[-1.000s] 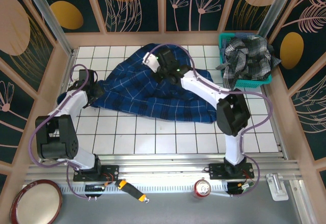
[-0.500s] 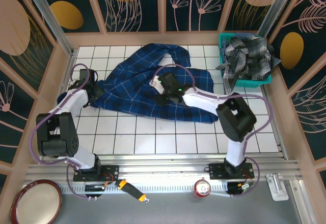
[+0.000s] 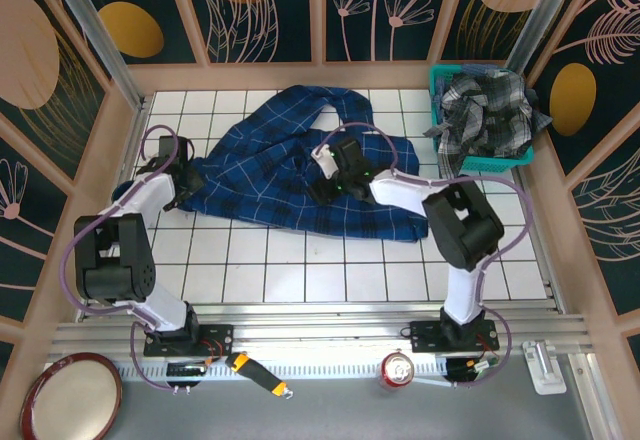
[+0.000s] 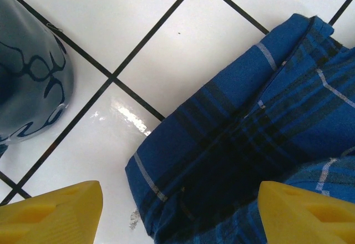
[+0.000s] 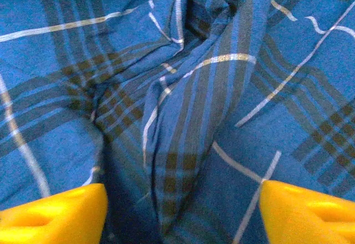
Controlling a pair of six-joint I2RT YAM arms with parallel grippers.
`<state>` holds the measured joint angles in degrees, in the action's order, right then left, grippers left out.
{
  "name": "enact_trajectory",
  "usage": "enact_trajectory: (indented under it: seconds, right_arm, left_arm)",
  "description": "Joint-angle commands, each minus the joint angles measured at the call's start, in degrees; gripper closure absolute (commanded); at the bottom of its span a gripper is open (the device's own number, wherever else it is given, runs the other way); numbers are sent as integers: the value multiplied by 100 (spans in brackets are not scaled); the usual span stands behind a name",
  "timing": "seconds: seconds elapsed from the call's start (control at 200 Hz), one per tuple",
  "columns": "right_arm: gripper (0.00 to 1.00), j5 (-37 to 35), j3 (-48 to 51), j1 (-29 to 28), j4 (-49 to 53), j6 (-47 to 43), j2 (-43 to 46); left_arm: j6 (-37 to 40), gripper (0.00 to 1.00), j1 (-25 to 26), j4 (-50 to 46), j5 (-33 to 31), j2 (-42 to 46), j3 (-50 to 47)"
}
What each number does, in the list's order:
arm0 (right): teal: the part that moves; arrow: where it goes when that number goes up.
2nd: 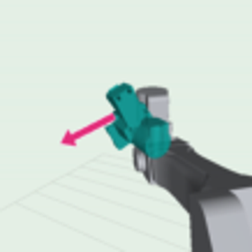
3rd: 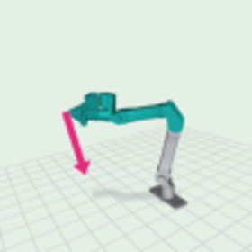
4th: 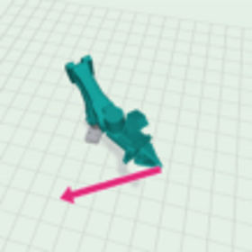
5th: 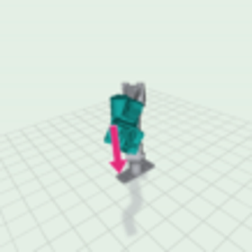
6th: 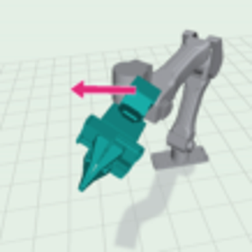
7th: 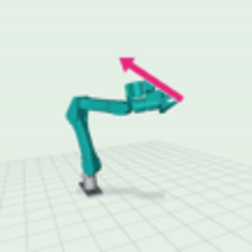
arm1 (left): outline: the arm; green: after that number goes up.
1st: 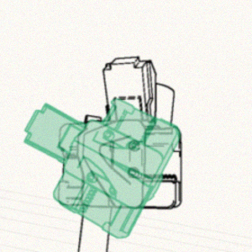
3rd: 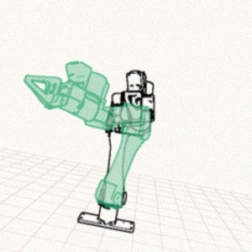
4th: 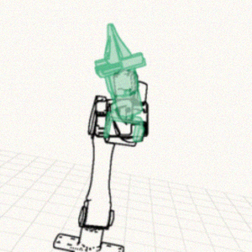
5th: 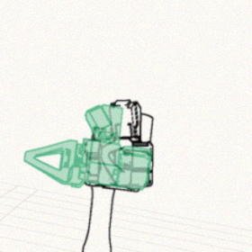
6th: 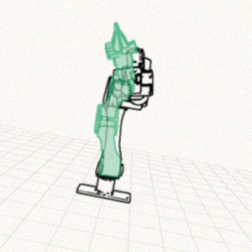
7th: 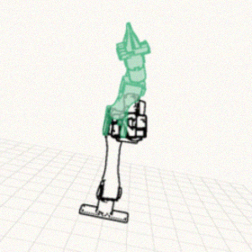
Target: Fold and stack the long sleeve shirts
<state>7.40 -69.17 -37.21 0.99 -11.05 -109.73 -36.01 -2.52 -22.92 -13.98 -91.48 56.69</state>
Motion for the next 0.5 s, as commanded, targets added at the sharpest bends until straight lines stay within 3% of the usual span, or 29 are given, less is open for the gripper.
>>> enact_trajectory:
  seconds: [0.0, 0.095, 0.18, 0.39, 0.49]
  right_arm:
    - [44, -194, -595, 30, 249, -189, -365]
    - [81, -736, -1156, 78, 683, -351, -521]
    - [100, -1177, -1509, 82, 921, -647, -395]
    - [100, -2043, -2208, 13, 1348, -1654, 264]
    - [100, -3136, -1666, -351, 815, -2677, 818]
  left_arm:
    - [41, 26, -20, 111, 17, -188, 55]
    - [60, 26, -21, 111, 15, -297, 80]
    - [68, 26, -21, 110, -17, -334, 88]
    - [77, 26, -29, 103, -27, -319, 104]
    - [59, 26, -38, 86, -35, -261, 100]
